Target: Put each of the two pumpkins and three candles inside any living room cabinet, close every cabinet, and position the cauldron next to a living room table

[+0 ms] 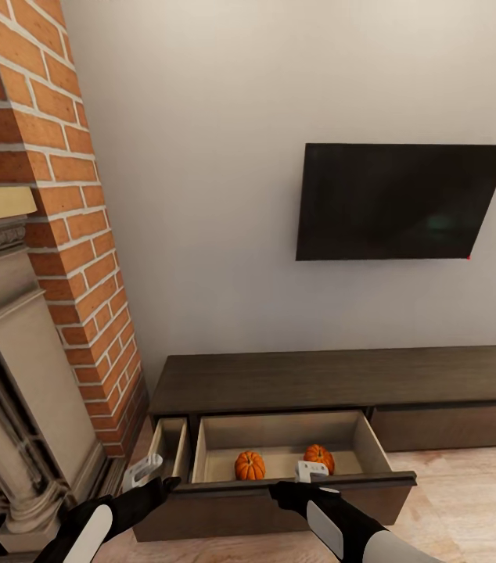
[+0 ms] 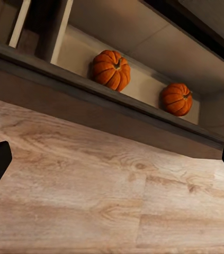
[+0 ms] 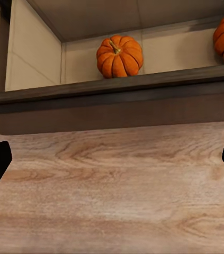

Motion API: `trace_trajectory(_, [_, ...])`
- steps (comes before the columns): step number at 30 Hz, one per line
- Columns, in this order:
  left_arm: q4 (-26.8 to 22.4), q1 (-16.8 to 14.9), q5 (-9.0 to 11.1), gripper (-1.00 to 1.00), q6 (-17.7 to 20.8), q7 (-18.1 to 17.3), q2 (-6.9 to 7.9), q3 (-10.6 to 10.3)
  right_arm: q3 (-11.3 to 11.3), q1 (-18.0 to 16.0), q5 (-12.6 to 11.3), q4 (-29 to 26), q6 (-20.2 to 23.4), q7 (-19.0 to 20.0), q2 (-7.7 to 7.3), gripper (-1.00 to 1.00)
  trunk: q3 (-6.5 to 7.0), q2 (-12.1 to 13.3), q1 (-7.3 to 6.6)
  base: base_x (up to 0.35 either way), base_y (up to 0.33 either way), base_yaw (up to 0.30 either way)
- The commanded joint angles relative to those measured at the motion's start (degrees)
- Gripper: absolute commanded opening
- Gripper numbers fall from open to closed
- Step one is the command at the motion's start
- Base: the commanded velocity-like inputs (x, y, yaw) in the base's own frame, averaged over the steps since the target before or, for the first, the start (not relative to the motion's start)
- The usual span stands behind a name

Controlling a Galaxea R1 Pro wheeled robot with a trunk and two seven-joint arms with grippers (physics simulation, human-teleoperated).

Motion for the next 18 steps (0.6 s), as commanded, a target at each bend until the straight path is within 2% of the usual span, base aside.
trace_trajectory(1, [-0.1,0.0,0.4,1.0,0.1,0.3,0.05,-0.1,0.4,0.0,-0.4,-0.1,0.2,-0.3,-0.04,1.0,-0.06,0.0,0.0,0.0,0.0,0.0])
trace_trajectory(10, [-0.1,0.0,0.3,1.0,0.1,0.3,0.05,-0.1,0.4,0.0,-0.5,-0.1,0.5,0.6,0.0,1.0,-0.6,-1.2,0.66,0.0,0.0,0.0])
trace_trajectory(18, [-0.1,0.0,0.3,1.0,0.0,0.3,0.05,-0.1,0.3,0.0,-0.5,-0.1,0.4,0.7,-0.03,1.0,-2.04,-4.4,2.41,0.0,0.0,0.0])
